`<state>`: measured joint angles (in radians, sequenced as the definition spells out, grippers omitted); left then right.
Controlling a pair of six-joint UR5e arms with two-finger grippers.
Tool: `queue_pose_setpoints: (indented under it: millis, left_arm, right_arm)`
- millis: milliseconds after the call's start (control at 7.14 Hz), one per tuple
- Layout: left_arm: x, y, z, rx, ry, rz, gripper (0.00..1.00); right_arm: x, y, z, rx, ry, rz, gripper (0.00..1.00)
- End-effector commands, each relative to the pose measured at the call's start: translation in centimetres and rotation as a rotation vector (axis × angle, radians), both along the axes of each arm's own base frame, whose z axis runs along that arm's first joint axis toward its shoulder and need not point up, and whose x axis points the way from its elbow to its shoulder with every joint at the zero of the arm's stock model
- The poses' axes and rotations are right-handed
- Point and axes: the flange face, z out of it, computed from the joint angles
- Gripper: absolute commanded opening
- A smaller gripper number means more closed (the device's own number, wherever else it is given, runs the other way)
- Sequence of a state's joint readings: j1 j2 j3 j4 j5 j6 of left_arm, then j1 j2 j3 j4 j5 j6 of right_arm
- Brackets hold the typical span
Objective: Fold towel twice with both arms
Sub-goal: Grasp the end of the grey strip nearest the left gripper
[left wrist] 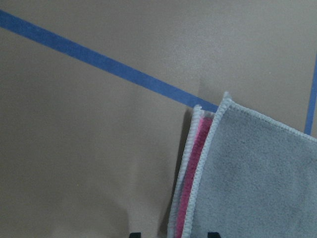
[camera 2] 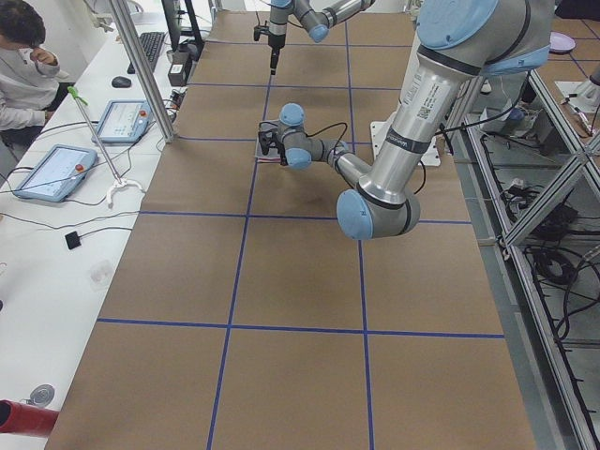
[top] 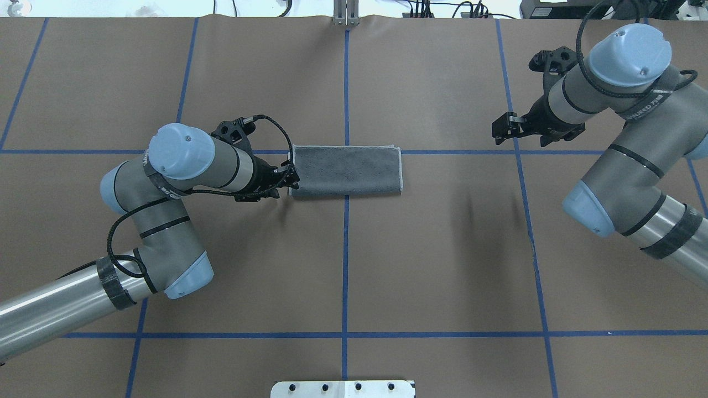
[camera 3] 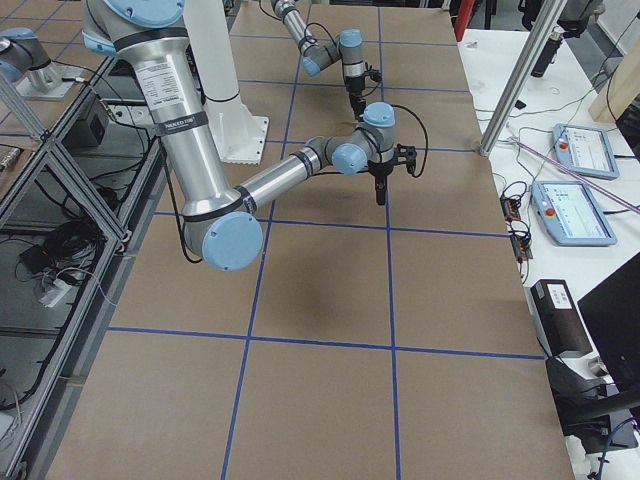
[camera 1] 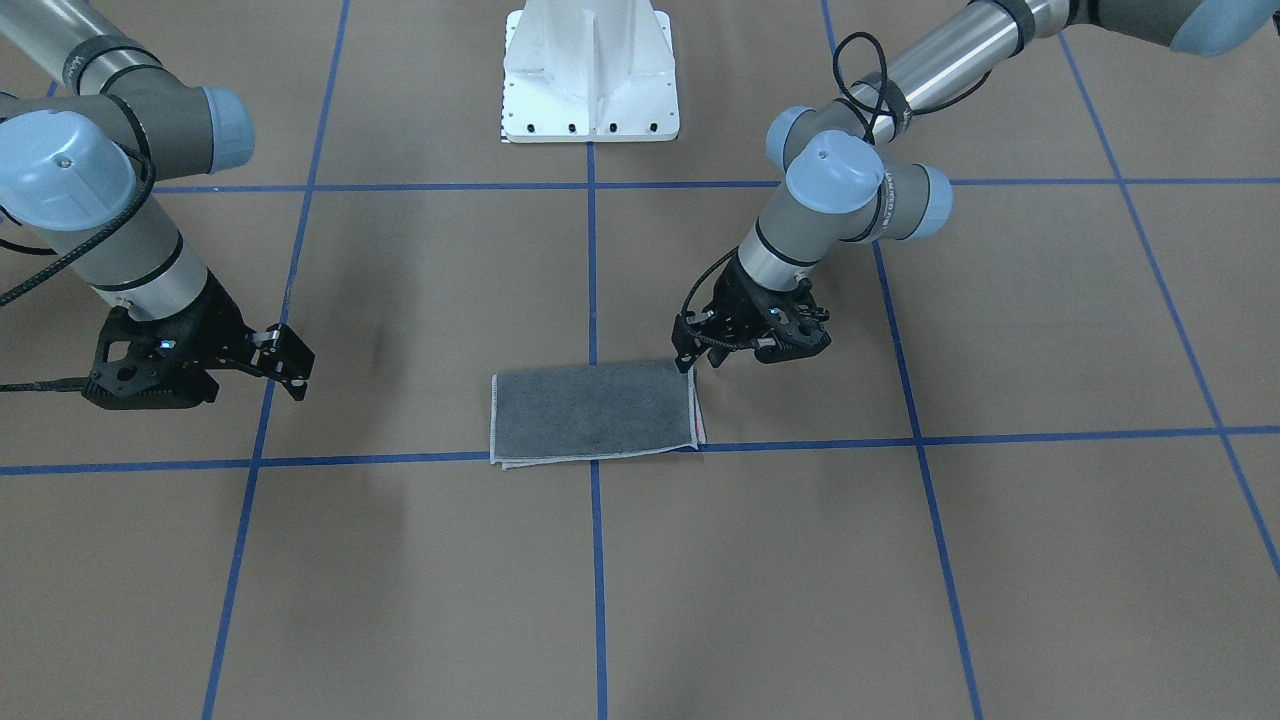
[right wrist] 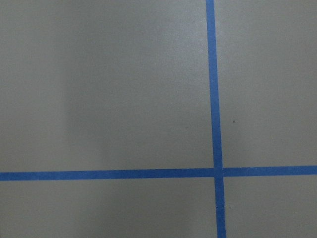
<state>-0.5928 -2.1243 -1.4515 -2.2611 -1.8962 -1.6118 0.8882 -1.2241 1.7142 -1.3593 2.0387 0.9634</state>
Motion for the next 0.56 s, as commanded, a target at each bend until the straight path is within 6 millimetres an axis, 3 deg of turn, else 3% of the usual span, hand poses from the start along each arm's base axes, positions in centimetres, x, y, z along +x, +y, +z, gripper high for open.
queue_pose_setpoints:
  millis: [0, 420]
  left_arm:
    - [0.15, -0.10, 0.01, -0.001, -0.002, -0.004, 0.55]
    - [0.18, -0.14, -0.20, -0.003, 0.001, -0.008, 0.55]
  right_arm:
    - [-0.01, -0.01, 0.02, 0.001, -0.001, 0.000, 1.00]
    - [-0.09, 0.04, 0.02, 0.001, -0.001, -0.002, 1.00]
